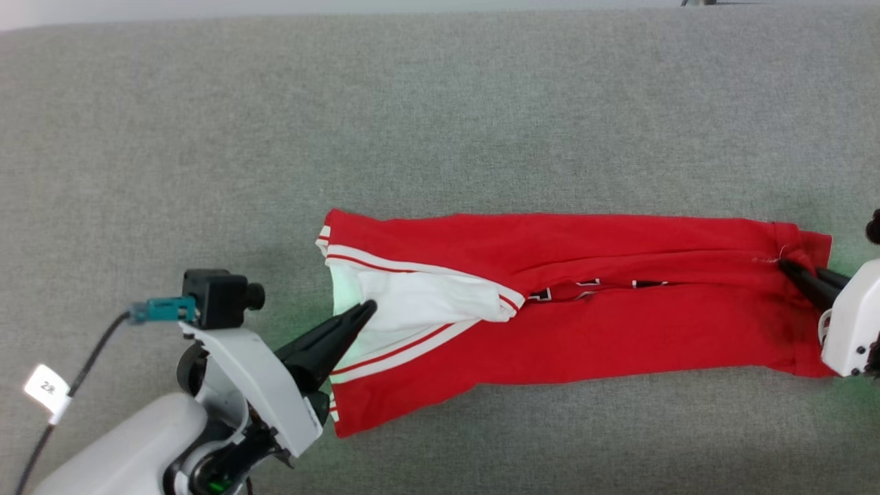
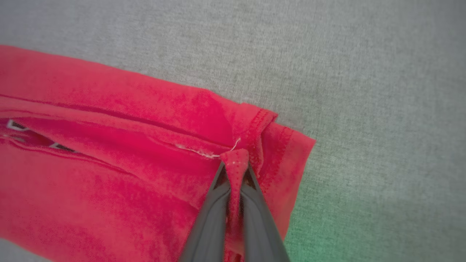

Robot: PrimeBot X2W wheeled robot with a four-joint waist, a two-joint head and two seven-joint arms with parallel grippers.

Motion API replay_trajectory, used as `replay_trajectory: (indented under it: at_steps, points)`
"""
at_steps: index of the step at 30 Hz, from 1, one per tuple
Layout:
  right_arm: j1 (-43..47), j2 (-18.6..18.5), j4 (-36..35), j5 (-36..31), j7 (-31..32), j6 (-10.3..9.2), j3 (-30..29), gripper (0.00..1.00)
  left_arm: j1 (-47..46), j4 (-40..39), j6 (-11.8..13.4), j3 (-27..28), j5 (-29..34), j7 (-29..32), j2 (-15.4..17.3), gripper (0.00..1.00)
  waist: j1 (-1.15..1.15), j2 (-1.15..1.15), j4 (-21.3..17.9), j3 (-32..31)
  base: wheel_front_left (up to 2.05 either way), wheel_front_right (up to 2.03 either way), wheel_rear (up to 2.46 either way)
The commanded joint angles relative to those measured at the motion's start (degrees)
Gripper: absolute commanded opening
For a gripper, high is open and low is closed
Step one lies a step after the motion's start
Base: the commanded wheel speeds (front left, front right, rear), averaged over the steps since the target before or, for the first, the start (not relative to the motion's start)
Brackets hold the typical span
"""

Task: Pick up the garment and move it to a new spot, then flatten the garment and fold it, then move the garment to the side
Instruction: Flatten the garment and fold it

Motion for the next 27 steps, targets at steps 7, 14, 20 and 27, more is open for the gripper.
replay_trajectory:
  at_steps: [7,14,20,27]
  points:
    - [1.97,3.09,1.98,-2.05,0.49,-0.07,-0.91,0.00,0.68,5.14,1.60,-1.35,3.06,-2.28,-3.05,0.00,0.00,0.00,-0.56,0.86,0.00,0.00,0.00]
    - [2.55,3.49,0.56,-3.09,-1.70,-0.08,-3.59,1.00,1.53,7.11,2.13,-0.26,4.19,-6.76,-4.85,1.00,0.00,0.00,-0.71,-0.73,0.00,0.00,0.00]
    - [5.82,1.11,-3.34,-1.34,0.72,-0.08,-6.87,1.00,4.65,5.49,4.42,1.10,5.57,-11.37,-5.14,1.00,0.00,0.00,-0.05,-3.38,0.00,0.00,0.00]
    - [11.29,-1.60,-4.37,1.06,9.03,-0.07,-11.60,1.00,11.38,3.68,8.27,5.19,9.07,-13.76,-7.57,1.00,0.00,0.00,2.50,-5.61,0.00,0.00,0.00]
